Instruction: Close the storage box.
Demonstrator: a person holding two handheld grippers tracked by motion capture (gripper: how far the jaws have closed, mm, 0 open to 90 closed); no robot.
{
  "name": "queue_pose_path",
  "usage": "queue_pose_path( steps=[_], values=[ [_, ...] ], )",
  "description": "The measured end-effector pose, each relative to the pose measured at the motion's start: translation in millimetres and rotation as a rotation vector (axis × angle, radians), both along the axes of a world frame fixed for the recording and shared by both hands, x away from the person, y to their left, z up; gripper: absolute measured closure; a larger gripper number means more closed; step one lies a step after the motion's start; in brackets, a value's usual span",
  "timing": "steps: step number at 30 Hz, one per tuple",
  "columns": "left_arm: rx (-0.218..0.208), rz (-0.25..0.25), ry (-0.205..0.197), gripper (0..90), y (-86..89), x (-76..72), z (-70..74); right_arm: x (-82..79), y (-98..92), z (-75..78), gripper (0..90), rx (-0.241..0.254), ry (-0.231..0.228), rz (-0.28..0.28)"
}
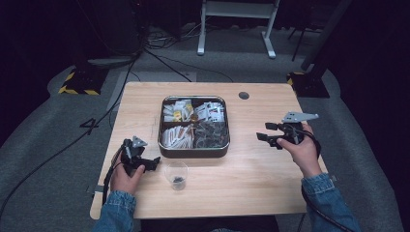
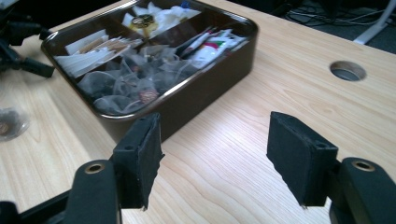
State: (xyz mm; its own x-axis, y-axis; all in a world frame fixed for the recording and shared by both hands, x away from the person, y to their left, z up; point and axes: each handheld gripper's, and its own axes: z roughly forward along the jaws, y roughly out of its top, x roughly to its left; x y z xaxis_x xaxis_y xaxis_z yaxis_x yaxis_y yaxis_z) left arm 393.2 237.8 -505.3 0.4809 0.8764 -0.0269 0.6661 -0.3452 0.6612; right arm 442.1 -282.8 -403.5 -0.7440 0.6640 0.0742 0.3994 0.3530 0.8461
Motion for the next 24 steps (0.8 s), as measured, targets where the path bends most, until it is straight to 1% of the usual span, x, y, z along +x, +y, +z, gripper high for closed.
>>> queue_pose_path(
  steps=[2,5,8,11,13,18,21,24],
  values=[
    [0.0,0.0,0.0,0.2,0.0,0.0,0.0,1.4,-7.6,-5.5,34.9,-0.003,0.004,-0.025],
    [0.0,0.0,0.0,0.2,0.0,0.0,0.0,4.1,-17.1,-17.4,34.5,-0.017,0.018,-0.052],
    [0.0,0.001,0.0,0.2,0.0,0.0,0.0,5.7,-26.9,-28.0,34.1,-0.019,0.036,-0.073],
    [0.0,0.0,0.0,0.2,0.0,0.1,0.0,5.8,-37.3,-36.2,33.7,-0.023,0.036,-0.101],
    [0.0,0.0,0.0,0.2,0.0,0.1,0.0,5.5,-43.7,-42.1,33.3,-0.024,0.046,-0.118],
    [0.001,0.0,-0.001,0.2,0.1,0.1,0.1,6.6,-58.6,-58.3,32.5,-0.04,0.06,-0.142],
    [0.0,0.0,0.0,0.2,0.0,0.1,0.0,6.1,-64.1,-69.7,32.2,-0.045,0.08,-0.154],
    [0.0,0.0,0.0,0.2,0.0,0.1,0.1,5.3,-67.9,-79.0,32.0,-0.057,0.085,-0.156]
  ],
)
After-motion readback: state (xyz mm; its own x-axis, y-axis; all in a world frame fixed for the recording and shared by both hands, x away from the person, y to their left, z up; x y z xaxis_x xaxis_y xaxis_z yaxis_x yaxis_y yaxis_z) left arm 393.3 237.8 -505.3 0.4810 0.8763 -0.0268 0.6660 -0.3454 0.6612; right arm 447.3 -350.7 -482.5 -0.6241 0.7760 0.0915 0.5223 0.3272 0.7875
